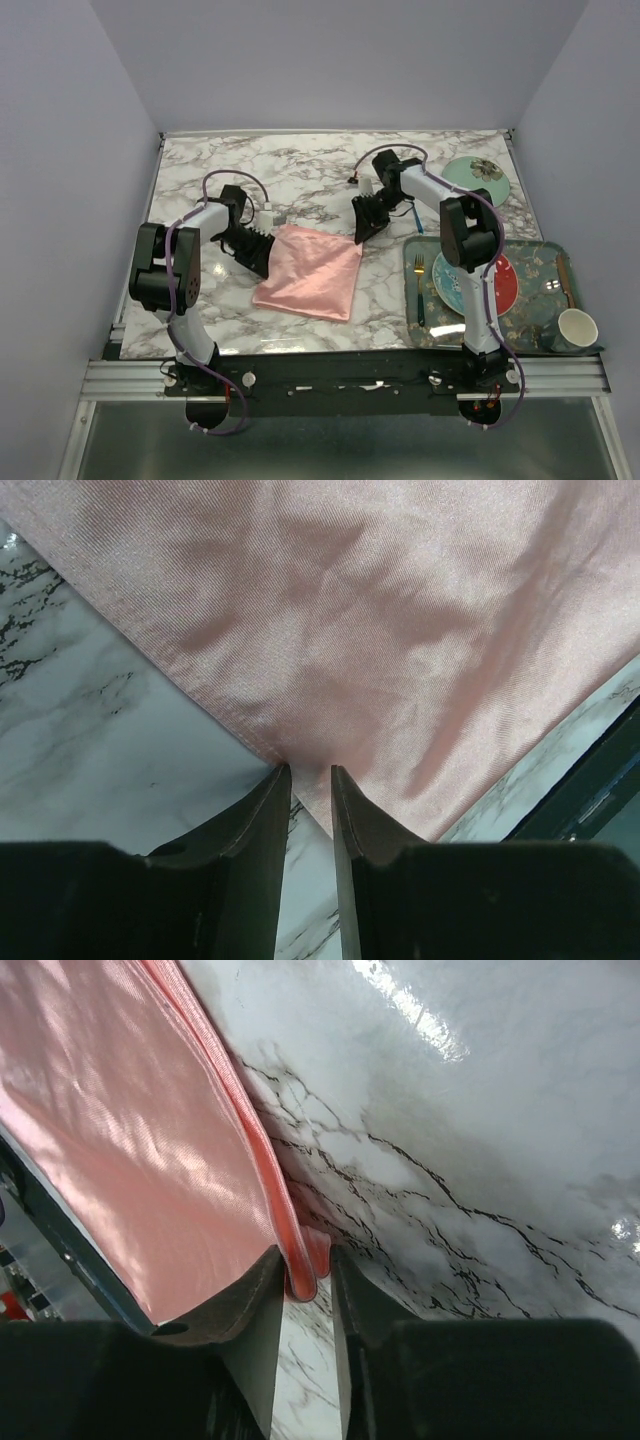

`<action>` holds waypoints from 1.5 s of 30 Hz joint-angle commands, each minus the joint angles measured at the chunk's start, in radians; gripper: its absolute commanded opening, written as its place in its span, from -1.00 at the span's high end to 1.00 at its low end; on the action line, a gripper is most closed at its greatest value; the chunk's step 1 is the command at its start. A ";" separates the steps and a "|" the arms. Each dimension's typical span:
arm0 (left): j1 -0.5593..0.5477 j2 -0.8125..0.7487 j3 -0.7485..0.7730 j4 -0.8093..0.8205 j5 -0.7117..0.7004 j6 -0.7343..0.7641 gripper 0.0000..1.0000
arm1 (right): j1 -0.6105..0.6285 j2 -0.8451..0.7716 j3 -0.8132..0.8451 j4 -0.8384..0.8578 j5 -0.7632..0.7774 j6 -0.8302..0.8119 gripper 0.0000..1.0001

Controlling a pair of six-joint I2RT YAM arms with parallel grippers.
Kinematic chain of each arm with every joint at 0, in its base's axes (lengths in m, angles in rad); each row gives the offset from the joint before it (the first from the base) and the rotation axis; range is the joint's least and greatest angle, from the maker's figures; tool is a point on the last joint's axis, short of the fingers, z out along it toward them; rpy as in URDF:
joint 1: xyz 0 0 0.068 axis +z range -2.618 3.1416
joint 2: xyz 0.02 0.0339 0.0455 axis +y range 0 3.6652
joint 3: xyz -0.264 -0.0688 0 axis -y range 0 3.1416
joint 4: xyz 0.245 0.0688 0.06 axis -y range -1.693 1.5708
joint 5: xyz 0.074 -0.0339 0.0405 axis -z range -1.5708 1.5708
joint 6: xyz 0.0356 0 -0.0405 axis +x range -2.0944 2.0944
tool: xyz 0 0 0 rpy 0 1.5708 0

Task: Fold the napkin into a case and place the utensils inside
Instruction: Pick up the lower triangle-folded napkin from the center of the board.

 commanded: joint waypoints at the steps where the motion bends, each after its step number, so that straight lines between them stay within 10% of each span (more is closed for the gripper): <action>1: 0.003 0.007 -0.009 0.032 -0.027 -0.013 0.27 | -0.006 0.007 -0.012 -0.011 0.003 -0.024 0.41; 11: 0.029 0.020 0.017 0.039 -0.021 -0.056 0.13 | -0.006 -0.082 -0.052 0.039 -0.075 -0.012 0.98; 45: 0.207 0.079 0.118 0.118 0.072 -0.297 -0.11 | 0.278 -0.340 -0.285 0.298 0.344 -0.316 0.99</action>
